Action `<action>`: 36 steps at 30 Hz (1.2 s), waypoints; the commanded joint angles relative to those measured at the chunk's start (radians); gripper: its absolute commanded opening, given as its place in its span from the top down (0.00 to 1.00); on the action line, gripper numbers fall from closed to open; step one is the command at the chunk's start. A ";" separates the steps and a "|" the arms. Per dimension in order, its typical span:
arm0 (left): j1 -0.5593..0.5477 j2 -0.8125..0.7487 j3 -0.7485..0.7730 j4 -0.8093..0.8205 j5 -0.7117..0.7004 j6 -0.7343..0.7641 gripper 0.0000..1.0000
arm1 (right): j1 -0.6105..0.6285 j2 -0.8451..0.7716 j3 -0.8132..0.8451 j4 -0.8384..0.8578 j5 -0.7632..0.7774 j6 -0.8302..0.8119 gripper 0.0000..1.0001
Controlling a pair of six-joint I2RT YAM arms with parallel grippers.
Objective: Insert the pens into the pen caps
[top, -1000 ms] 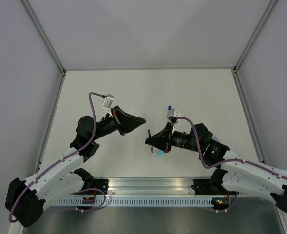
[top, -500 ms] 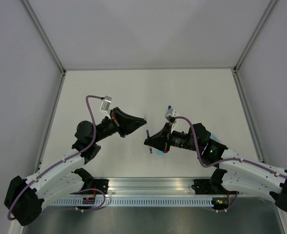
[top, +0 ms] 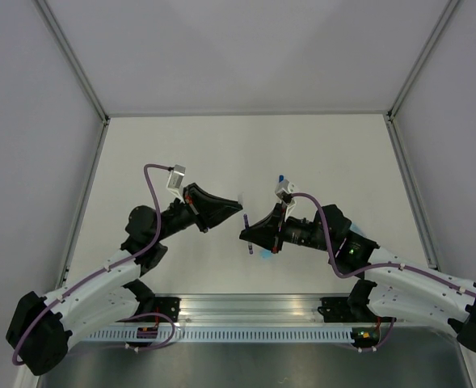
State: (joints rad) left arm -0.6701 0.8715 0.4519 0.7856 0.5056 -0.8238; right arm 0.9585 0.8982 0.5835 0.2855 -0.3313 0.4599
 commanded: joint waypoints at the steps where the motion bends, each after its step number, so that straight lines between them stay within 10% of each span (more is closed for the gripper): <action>1: -0.008 -0.005 -0.007 0.081 -0.015 -0.011 0.98 | 0.002 -0.015 -0.002 0.046 0.017 0.010 1.00; 36: -0.086 0.032 -0.088 0.210 -0.071 -0.020 0.98 | 0.002 0.004 0.003 0.035 0.047 0.023 1.00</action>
State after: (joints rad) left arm -0.7357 0.9035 0.3927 0.9215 0.4412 -0.8375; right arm 0.9592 0.9237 0.5827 0.2779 -0.3122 0.4759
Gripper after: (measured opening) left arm 0.055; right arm 0.044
